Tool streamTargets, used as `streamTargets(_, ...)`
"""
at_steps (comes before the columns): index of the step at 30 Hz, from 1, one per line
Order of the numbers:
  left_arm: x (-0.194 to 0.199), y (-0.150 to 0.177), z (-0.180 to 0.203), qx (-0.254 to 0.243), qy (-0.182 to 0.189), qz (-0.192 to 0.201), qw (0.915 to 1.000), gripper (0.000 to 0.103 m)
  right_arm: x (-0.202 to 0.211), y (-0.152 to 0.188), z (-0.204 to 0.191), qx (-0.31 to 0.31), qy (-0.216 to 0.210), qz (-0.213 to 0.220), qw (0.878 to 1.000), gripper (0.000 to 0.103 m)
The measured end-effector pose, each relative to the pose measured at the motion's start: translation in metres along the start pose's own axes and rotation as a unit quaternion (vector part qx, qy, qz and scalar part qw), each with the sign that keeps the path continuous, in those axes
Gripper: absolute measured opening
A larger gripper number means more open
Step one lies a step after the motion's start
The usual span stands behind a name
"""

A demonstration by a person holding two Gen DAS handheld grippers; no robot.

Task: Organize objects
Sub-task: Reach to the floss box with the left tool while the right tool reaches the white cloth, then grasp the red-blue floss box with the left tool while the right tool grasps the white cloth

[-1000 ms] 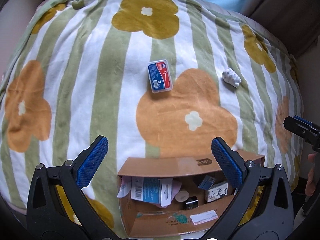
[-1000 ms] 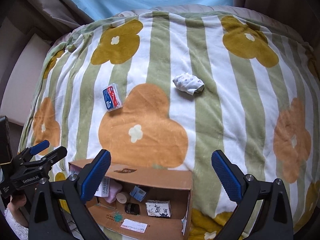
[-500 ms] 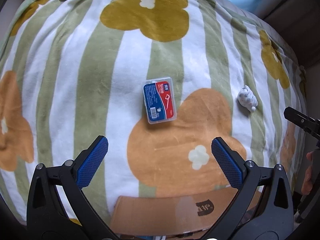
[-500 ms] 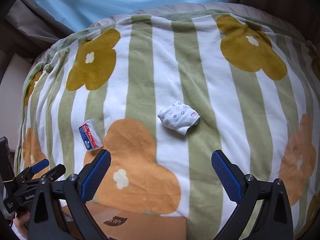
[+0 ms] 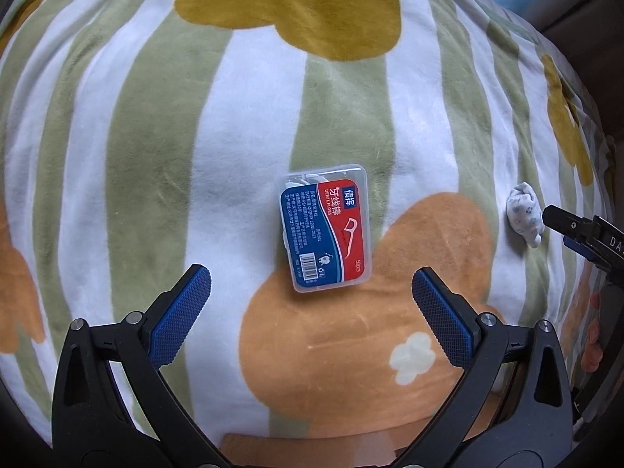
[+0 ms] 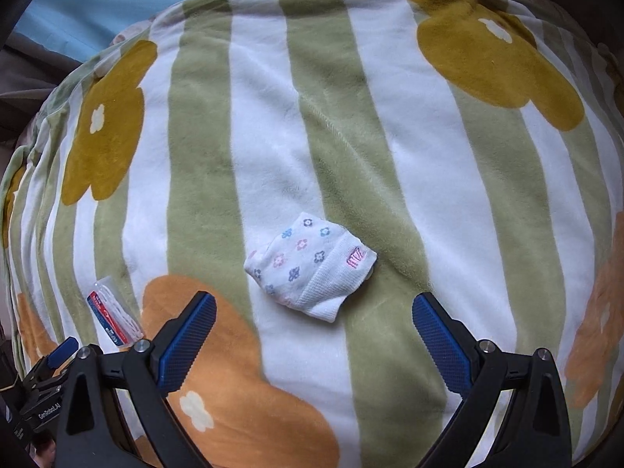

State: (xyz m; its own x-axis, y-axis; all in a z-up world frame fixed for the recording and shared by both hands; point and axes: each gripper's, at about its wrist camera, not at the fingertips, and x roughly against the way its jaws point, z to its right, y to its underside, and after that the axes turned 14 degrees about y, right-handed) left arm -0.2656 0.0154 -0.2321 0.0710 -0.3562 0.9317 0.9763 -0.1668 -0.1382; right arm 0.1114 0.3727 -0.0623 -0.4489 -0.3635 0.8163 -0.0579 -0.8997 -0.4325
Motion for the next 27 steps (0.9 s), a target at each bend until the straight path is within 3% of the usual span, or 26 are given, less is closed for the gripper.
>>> streamTargets(13, -0.032, -0.013, -0.003, 0.007, -0.008, -0.003, 0.9999, 0.100, -0.033, -0.012, -0.007, -0.016, 0.023, -0.025, 0.999, 0.098)
streamTargets(16, -0.038, -0.016, -0.004, 0.007, -0.006, -0.009, 0.9999, 0.086, -0.038, -0.011, -0.009, -0.016, 0.015, -0.033, 0.999, 0.086)
streamTargets(18, -0.045, -0.018, -0.004, 0.007, -0.003, -0.022, 0.9997, 0.064, -0.040, -0.010, -0.010, -0.015, 0.017, -0.036, 0.999, 0.081)
streamTargets(20, -0.048, -0.018, -0.004, 0.003, 0.005, -0.025, 0.9997, 0.055, -0.041, -0.007, -0.009, -0.017, 0.020, -0.035, 0.999, 0.079)
streamTargets(27, -0.050, -0.017, -0.001, -0.011, 0.000, -0.021, 0.9997, 0.052, -0.038, -0.001, -0.006, -0.008, 0.023, -0.031, 0.999, 0.073)
